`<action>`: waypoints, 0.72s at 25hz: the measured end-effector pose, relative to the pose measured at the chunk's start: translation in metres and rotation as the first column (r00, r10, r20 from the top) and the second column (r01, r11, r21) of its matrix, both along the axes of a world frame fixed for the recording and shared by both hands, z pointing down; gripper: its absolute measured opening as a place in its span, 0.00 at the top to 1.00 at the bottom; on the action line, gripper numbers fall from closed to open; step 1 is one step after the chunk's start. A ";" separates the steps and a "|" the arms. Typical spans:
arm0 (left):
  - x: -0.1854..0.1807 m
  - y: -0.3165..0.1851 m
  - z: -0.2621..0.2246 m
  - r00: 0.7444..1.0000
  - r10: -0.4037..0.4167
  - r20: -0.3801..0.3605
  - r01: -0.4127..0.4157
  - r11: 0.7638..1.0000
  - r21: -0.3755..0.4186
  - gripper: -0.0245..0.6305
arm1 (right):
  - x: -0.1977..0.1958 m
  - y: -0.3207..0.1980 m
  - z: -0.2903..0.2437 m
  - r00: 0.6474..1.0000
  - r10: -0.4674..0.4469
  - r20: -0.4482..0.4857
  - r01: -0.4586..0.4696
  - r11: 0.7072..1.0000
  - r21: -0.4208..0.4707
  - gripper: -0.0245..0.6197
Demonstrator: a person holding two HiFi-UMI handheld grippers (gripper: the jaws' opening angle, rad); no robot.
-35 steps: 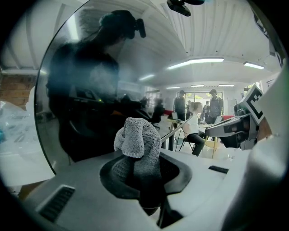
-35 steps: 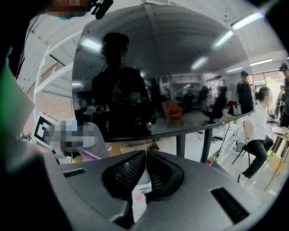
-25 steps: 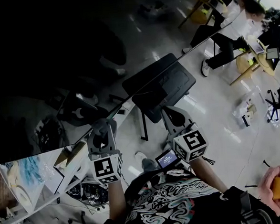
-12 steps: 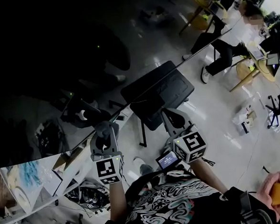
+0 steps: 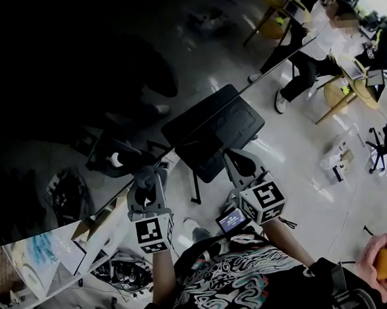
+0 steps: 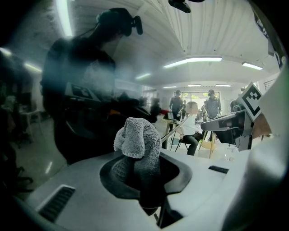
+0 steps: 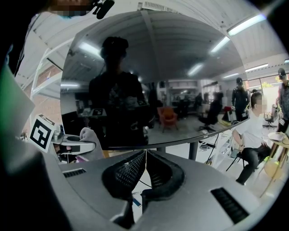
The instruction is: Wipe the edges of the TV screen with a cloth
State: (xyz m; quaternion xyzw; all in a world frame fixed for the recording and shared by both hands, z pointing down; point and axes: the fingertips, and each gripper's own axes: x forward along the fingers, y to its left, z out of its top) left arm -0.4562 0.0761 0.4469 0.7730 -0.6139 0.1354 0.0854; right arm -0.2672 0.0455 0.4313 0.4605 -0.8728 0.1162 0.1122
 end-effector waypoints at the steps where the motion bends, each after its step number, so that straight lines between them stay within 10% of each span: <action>1: 0.003 -0.002 0.000 1.000 0.003 -0.001 -0.003 1.000 0.001 0.85 | 0.002 -0.001 0.000 1.000 0.003 0.000 -0.003 1.000 0.001 0.92; 18: 0.035 -0.023 -0.002 0.999 0.032 -0.004 -0.032 0.999 0.000 0.85 | 0.028 -0.017 0.007 1.000 0.022 0.000 -0.022 1.000 -0.021 0.92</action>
